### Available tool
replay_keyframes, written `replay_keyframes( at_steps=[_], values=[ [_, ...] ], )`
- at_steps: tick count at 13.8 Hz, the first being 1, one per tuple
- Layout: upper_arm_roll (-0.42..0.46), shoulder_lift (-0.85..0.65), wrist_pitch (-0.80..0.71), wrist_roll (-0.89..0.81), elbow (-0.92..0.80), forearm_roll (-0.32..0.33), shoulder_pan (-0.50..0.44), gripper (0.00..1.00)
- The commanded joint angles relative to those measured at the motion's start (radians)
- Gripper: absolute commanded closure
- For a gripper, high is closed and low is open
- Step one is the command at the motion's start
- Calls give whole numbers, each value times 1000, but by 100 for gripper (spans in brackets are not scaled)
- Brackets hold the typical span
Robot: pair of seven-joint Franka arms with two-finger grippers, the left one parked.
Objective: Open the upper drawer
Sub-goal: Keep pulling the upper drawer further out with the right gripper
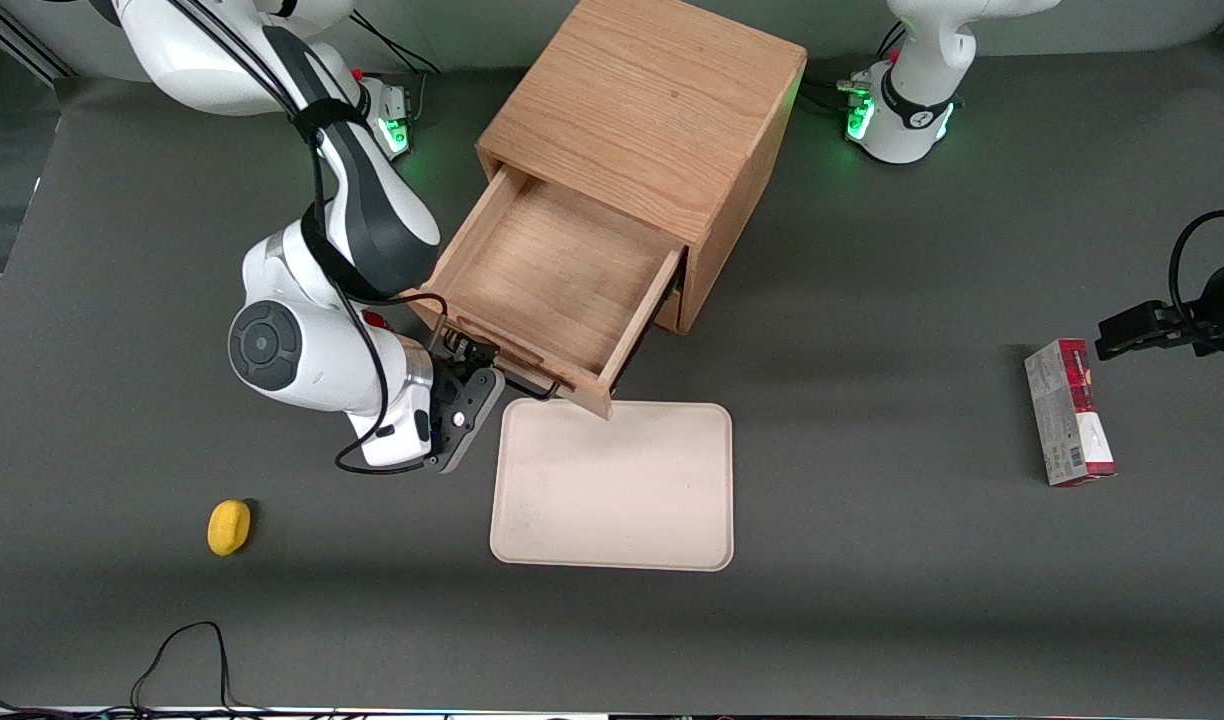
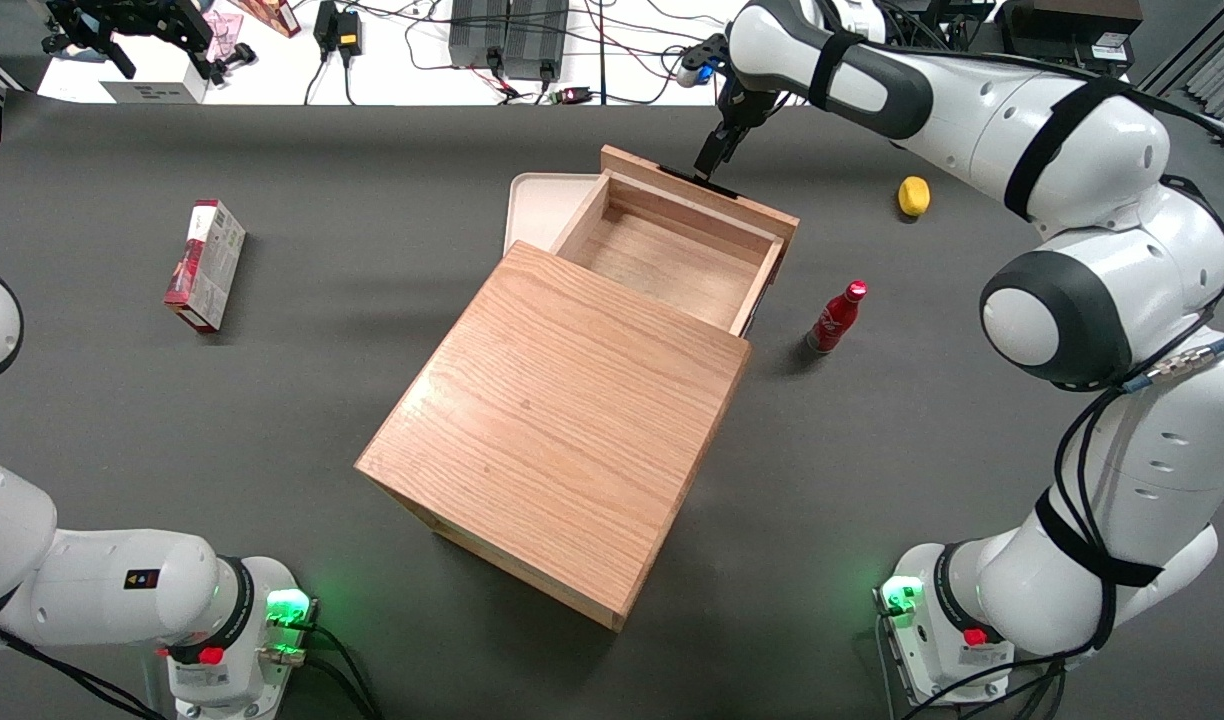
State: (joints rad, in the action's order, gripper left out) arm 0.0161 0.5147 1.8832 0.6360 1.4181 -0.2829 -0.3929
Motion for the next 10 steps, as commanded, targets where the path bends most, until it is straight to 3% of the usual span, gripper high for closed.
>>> replay_keyframes(
  at_steps=[1, 10],
  values=[
    [1, 38, -13, 18, -48, 19, 6, 0],
    [1, 48, -15, 21, -77, 44, 31, 0]
  ],
)
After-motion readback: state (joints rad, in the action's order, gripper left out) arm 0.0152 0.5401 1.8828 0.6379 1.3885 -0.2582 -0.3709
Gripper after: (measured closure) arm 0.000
